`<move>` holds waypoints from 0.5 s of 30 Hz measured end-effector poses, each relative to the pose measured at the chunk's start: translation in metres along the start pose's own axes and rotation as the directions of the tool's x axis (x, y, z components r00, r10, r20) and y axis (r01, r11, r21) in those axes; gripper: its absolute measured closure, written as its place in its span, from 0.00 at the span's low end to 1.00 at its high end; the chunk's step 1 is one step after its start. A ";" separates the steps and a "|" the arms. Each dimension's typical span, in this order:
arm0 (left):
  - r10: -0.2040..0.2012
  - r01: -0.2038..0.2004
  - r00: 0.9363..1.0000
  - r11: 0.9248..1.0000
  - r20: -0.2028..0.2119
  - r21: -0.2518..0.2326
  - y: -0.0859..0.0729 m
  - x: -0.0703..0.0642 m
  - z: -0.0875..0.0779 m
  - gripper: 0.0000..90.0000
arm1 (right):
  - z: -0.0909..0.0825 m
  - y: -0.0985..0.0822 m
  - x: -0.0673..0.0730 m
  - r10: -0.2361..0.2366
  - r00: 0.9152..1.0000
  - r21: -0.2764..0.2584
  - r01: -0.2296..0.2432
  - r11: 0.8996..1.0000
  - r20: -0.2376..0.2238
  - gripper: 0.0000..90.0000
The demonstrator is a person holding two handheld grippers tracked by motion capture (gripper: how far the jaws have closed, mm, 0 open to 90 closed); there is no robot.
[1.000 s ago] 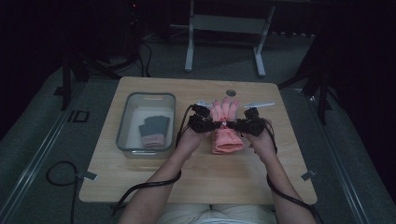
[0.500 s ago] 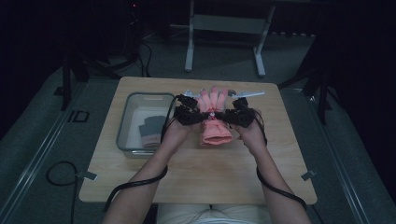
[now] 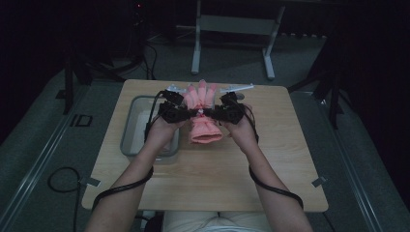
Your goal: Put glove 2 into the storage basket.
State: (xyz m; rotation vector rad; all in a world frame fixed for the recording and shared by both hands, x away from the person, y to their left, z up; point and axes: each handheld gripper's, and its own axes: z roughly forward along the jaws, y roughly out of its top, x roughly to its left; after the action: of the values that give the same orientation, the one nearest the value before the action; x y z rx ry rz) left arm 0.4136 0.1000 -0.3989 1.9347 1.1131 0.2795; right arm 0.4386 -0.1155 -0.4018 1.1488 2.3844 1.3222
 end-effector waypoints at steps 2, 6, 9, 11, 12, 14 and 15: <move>-0.001 0.001 1.000 1.000 -0.011 0.003 -0.001 0.002 -0.005 0.83 | 0.003 0.003 0.004 -0.002 1.000 0.000 0.002 1.000 -0.012 0.70; -0.005 0.005 1.000 1.000 -0.028 0.002 -0.002 0.011 -0.016 0.83 | 0.011 0.010 0.015 -0.012 1.000 0.004 0.012 1.000 -0.015 0.70; -0.006 0.005 0.999 1.000 -0.042 -0.004 -0.003 0.019 -0.026 0.83 | 0.017 0.017 0.025 -0.021 1.000 -0.001 0.021 1.000 -0.020 0.70; -0.012 0.012 0.999 1.000 -0.049 -0.001 -0.004 0.025 -0.032 0.83 | 0.022 0.021 0.031 -0.025 0.999 0.000 0.025 1.000 -0.024 0.70; -0.012 0.012 0.999 1.000 -0.049 -0.001 -0.004 0.025 -0.032 0.83 | 0.022 0.021 0.031 -0.025 0.999 0.000 0.025 1.000 -0.024 0.70; -0.015 0.015 0.997 1.000 -0.070 0.004 -0.007 0.036 -0.043 0.83 | 0.033 0.028 0.043 -0.038 0.999 0.005 0.038 0.999 -0.031 0.70; -0.019 0.019 0.997 1.000 -0.076 0.004 -0.007 0.039 -0.046 0.83 | 0.036 0.030 0.046 -0.038 0.999 0.007 0.039 0.999 -0.037 0.70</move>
State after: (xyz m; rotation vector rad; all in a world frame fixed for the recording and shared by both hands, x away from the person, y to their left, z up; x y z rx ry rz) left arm 0.4056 0.1585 -0.3848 1.9300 1.1823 0.3431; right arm 0.4413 -0.0509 -0.3900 1.0840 2.4264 1.3345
